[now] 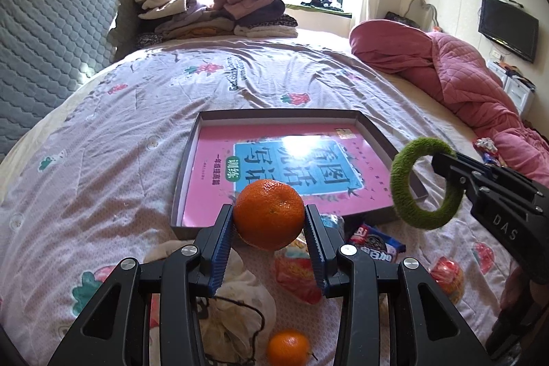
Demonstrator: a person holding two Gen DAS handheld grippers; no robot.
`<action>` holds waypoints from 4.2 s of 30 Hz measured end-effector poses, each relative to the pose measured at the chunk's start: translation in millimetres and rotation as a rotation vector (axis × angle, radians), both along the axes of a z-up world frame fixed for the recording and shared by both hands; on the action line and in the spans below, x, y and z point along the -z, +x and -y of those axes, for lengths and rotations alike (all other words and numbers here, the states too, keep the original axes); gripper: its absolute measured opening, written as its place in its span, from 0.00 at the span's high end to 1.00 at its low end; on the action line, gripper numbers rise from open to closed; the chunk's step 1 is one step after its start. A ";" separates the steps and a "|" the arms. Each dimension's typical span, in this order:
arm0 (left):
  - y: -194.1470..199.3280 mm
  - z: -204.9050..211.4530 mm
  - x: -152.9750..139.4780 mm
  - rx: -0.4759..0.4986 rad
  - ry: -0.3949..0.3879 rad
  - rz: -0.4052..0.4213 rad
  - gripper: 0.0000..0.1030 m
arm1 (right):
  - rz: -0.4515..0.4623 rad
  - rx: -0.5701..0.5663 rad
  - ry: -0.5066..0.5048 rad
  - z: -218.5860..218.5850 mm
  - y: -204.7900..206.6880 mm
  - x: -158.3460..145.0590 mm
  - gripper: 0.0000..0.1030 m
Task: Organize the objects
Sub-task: 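Lift the orange with left gripper while right gripper carries the ring over the tray, then lower the orange onto the pink book and open left gripper while right releases ring, then withdraw both grippers from the tray back toward the remaining items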
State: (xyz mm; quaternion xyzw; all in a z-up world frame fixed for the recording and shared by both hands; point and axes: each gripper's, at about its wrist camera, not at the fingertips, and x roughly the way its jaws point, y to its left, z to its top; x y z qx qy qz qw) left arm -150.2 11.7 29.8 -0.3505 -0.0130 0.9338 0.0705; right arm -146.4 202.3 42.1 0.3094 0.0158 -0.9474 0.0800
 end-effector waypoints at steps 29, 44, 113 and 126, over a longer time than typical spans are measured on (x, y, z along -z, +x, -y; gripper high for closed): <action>-92.8 -13.8 22.7 -0.043 -0.067 0.118 0.60 | 0.143 -0.024 0.040 4.8 -86.9 35.8 0.87; -122.7 -17.8 50.1 -0.052 -0.101 0.210 0.60 | 0.258 -0.004 0.112 5.5 -110.0 62.3 0.87; -0.9 6.3 -63.7 -0.024 -0.040 0.031 0.29 | 0.099 0.005 0.034 4.1 2.2 -42.9 0.54; 51.3 5.3 -72.4 -0.020 -0.045 -0.001 0.29 | 0.060 -0.016 0.032 1.8 49.8 -52.2 0.53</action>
